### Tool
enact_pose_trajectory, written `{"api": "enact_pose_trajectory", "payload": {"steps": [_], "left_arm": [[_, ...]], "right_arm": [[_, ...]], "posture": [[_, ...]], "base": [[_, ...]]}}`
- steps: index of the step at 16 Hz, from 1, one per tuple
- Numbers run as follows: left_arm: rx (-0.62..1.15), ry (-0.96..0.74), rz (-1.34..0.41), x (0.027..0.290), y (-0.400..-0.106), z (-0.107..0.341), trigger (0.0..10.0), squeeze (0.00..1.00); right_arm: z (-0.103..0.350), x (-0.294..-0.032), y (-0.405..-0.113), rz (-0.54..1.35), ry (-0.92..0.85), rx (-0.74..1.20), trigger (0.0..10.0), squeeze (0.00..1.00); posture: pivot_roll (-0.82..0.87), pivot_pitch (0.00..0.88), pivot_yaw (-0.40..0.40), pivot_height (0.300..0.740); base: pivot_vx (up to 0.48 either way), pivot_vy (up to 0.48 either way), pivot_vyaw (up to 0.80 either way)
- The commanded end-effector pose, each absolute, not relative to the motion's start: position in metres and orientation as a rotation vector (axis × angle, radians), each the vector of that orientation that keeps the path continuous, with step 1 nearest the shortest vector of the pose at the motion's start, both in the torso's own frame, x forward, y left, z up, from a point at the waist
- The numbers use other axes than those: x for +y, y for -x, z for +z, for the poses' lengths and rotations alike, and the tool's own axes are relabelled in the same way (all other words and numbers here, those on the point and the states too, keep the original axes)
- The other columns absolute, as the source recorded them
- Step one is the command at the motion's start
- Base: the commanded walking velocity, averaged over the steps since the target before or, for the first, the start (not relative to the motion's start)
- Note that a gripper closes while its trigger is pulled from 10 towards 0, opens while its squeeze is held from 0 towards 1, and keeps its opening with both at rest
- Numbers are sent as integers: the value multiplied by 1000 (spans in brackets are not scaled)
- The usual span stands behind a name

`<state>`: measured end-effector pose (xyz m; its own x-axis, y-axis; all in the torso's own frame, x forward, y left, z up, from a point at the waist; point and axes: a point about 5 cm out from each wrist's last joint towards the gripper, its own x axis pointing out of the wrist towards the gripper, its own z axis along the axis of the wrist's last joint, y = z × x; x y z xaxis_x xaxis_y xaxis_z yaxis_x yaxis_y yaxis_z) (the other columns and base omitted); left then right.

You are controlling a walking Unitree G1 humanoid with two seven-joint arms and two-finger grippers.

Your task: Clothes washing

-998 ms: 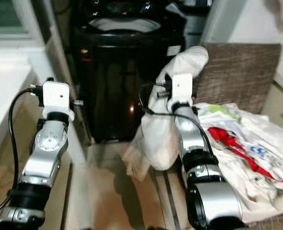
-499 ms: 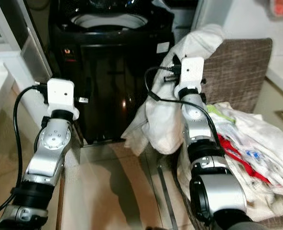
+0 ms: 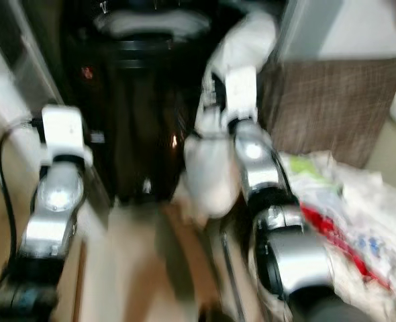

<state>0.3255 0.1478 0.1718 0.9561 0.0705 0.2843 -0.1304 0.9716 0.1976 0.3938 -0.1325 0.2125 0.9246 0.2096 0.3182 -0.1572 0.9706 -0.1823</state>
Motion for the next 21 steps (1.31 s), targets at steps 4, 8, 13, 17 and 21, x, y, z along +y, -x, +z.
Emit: {"api": "enact_pose_trajectory", "payload": {"steps": [4,8,13,17,21], "left_arm": [[-323,-239,102,149,-325,180,10000,0],[-331,-239,105,149,-325,182,10000,0],[-368,-259,80,144,-323,188,10000,0],[-365,-259,77,146,-319,186,10000,0],[-372,-271,50,144,-316,188,10000,0]], "right_arm": [[274,-130,-403,178,125,-502,10000,0],[304,-131,-406,178,128,-563,10000,0],[339,-129,-410,187,168,-602,10000,0],[322,-130,-417,172,112,-480,10000,0],[322,-130,-417,163,112,-497,10000,0]], "posture": [[27,0,-48,740],[31,0,-47,740],[52,0,-64,740],[70,0,-72,740],[73,0,-69,740]], "base": [[469,0,0],[472,0,0],[475,0,0],[480,0,0],[480,0,0]]}}
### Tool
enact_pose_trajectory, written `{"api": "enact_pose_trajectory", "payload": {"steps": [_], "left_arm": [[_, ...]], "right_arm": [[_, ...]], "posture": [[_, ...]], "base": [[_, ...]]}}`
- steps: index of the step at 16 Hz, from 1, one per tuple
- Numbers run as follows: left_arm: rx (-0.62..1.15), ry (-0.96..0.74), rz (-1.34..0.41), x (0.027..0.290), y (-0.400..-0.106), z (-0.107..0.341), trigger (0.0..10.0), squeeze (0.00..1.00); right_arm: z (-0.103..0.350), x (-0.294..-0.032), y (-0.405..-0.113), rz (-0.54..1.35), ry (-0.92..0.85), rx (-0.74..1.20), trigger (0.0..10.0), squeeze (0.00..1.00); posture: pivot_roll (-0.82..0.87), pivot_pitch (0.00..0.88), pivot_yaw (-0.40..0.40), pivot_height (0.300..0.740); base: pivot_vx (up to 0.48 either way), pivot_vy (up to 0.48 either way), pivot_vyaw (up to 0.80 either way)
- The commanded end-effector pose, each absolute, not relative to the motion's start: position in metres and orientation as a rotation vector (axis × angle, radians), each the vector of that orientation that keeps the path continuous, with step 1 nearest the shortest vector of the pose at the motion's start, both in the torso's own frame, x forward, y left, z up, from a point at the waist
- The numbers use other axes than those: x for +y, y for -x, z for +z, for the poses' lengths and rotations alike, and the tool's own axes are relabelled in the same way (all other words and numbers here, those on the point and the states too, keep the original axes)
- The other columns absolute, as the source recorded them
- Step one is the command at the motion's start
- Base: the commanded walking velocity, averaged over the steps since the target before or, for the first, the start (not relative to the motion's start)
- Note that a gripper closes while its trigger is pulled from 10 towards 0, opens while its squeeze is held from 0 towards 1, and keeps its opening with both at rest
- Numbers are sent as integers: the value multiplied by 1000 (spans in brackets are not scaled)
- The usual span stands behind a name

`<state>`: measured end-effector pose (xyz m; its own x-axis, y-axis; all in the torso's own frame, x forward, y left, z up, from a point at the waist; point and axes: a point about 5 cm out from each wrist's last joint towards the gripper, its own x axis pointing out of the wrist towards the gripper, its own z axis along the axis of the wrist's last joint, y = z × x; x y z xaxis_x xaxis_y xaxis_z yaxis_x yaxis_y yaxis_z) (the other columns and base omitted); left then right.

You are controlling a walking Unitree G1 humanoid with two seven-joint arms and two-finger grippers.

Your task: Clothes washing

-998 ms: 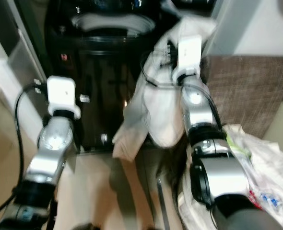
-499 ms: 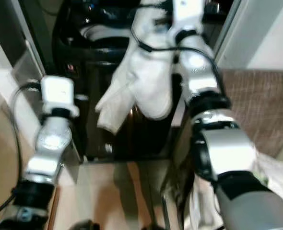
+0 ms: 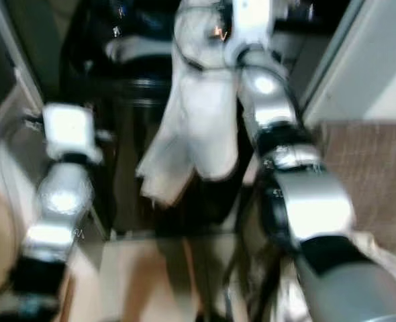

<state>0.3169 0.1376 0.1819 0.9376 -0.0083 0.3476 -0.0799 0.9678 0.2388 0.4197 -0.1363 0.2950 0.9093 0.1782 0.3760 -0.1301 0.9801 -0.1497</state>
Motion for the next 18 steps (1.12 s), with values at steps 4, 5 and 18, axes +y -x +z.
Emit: {"api": "enact_pose_trajectory", "payload": {"steps": [4,5,18], "left_arm": [[-397,-279,14,140,-314,192,10000,0],[-400,-280,11,139,-314,193,10000,0],[-520,-299,-167,124,-255,269,10000,0]], "right_arm": [[354,-132,-414,151,146,-576,10000,0],[362,-132,-413,149,155,-590,10000,0],[273,-84,-426,231,792,-142,10000,0]], "posture": [[82,0,-71,740],[85,0,-74,740],[276,113,-142,740]], "base": [[480,0,0],[480,0,0],[295,0,0]]}}
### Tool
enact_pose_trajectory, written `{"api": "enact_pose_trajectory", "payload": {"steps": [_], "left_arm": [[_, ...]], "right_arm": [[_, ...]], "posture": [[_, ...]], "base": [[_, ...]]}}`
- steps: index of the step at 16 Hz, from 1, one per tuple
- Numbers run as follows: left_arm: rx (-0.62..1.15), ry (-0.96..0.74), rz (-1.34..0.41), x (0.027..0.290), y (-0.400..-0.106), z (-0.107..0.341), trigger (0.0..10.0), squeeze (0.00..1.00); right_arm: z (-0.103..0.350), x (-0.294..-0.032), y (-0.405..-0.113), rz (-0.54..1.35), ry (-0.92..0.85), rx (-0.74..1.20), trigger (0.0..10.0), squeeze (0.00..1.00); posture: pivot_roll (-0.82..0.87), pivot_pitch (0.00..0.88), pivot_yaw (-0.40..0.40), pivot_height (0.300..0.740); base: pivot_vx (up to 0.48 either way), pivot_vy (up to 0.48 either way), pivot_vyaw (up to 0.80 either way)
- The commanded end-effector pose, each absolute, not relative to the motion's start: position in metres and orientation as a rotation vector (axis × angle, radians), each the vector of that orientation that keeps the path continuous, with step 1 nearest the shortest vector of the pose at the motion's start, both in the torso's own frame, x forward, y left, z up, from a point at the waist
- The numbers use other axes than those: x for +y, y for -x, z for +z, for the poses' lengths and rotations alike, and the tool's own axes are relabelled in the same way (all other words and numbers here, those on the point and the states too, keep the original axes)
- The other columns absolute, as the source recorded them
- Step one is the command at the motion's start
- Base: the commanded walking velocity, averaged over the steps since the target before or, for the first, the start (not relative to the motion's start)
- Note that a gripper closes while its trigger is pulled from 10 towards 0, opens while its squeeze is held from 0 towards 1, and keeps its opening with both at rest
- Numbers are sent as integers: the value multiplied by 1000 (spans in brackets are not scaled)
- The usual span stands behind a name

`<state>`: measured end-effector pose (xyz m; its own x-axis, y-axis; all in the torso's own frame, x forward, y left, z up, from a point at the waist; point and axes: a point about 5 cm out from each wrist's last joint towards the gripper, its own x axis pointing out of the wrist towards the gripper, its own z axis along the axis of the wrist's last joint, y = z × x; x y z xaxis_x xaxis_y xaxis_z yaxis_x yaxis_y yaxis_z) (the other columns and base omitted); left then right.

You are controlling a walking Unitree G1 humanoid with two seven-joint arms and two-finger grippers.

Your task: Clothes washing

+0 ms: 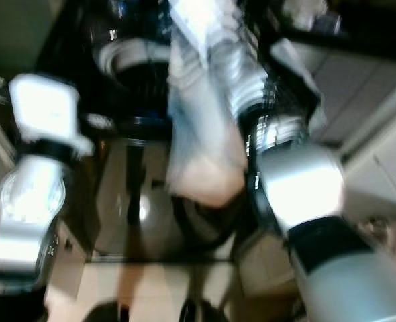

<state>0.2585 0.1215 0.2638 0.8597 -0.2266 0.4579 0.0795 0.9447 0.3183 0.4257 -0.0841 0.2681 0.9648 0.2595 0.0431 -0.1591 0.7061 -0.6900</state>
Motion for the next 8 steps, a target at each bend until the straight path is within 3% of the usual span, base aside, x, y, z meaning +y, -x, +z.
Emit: {"api": "enact_pose_trajectory", "payload": {"steps": [1,4,6,7,8], "left_arm": [[-512,-302,-180,125,-254,269,10000,0],[-462,-352,-156,133,-252,268,10000,0],[-472,-416,-199,127,-250,269,10000,0],[-486,-448,-297,115,-246,264,10000,0],[-471,-468,-380,106,-242,253,10000,0]], "right_arm": [[257,-87,-426,241,717,-62,10000,0],[208,-95,-420,234,191,200,10000,0],[202,-95,-418,213,1,243,10000,0],[200,-95,-418,194,-64,250,10000,1000],[199,-96,-418,184,-99,248,10000,1000]], "posture": [[284,119,-143,740],[296,122,-147,740],[288,118,-146,740],[276,114,-139,740],[269,114,-137,740]], "base": [[0,0,0],[0,0,0],[0,0,0],[0,0,0],[0,0,0]]}}
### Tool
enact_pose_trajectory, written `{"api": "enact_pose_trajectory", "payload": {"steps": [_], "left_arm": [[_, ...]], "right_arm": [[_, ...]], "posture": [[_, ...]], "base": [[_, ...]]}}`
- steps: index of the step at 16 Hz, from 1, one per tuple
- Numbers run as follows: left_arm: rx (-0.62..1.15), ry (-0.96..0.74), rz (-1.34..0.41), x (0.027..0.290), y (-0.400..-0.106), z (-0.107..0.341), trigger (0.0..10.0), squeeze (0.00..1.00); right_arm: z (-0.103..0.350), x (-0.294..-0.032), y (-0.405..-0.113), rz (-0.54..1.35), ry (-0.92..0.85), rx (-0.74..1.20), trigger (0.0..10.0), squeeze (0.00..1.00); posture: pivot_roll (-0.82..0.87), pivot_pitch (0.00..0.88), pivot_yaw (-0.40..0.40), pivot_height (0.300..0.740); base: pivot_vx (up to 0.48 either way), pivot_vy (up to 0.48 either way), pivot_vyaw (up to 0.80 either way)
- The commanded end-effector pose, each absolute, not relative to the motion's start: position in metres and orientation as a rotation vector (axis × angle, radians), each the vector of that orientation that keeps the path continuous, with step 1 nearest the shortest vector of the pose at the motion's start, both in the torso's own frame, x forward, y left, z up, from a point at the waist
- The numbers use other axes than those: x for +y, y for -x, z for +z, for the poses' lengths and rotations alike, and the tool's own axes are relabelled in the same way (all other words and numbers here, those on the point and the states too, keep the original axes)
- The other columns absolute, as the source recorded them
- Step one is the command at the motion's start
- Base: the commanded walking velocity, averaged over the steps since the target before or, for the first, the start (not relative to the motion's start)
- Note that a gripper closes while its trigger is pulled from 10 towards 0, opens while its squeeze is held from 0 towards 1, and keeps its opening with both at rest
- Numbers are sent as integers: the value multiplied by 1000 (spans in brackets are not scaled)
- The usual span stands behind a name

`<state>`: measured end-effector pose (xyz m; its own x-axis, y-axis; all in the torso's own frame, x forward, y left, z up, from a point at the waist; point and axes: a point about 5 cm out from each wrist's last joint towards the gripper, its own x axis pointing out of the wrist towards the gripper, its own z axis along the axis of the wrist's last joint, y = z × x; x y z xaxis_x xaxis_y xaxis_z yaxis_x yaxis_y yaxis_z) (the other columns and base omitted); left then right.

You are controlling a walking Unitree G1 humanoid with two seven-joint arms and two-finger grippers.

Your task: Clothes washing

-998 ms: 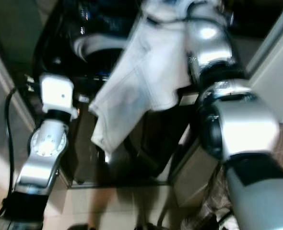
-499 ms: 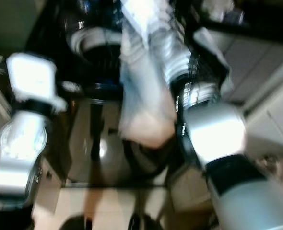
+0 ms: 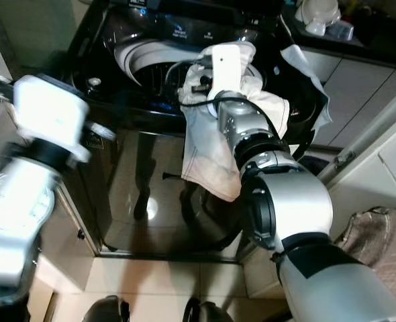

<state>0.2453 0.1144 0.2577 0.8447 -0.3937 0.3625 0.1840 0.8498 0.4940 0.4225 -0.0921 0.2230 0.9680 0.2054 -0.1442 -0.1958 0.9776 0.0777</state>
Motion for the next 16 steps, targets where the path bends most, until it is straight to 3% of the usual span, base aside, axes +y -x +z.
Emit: {"api": "enact_pose_trajectory", "payload": {"steps": [1,2,5,9,11,12,13,14,15,16], "left_arm": [[-437,-506,-422,102,-240,238,10000,0],[-413,-525,-435,100,-240,229,10000,0],[-378,-521,-439,99,-244,222,10000,0],[-372,-540,-392,103,-249,213,10000,0],[-354,-509,-376,104,-251,207,10000,0],[-352,-497,-370,104,-252,207,10000,0],[-355,-498,-369,105,-254,207,10000,0],[-358,-497,-367,106,-256,207,10000,0],[-357,-495,-366,106,-257,207,10000,0],[-356,-493,-364,108,-258,207,10000,0]], "right_arm": [[198,-99,-418,160,-127,247,10000,1000],[197,-101,-418,141,-154,248,10000,1000],[205,-108,-421,38,-606,276,10000,1000],[251,-101,-428,129,-246,47,10000,1000],[246,-104,-427,105,37,26,10000,1000],[237,-106,-426,92,121,57,10000,0],[230,-105,-425,102,112,86,10000,0],[220,-106,-423,98,60,124,941,0],[216,-105,-422,103,4,154,0,0],[208,-106,-421,95,-87,199,0,0]], "posture": [[259,112,-133,740],[255,110,-131,740],[244,105,-128,740],[225,91,-127,740],[212,85,-127,740],[198,81,-122,740],[194,78,-117,740],[194,78,-117,740],[192,73,-114,740],[192,71,-114,740]], "base": [[0,0,0],[0,0,0],[0,0,0],[0,0,0],[0,0,0],[0,0,0],[0,0,0],[0,0,0],[0,0,0],[0,0,0]]}}
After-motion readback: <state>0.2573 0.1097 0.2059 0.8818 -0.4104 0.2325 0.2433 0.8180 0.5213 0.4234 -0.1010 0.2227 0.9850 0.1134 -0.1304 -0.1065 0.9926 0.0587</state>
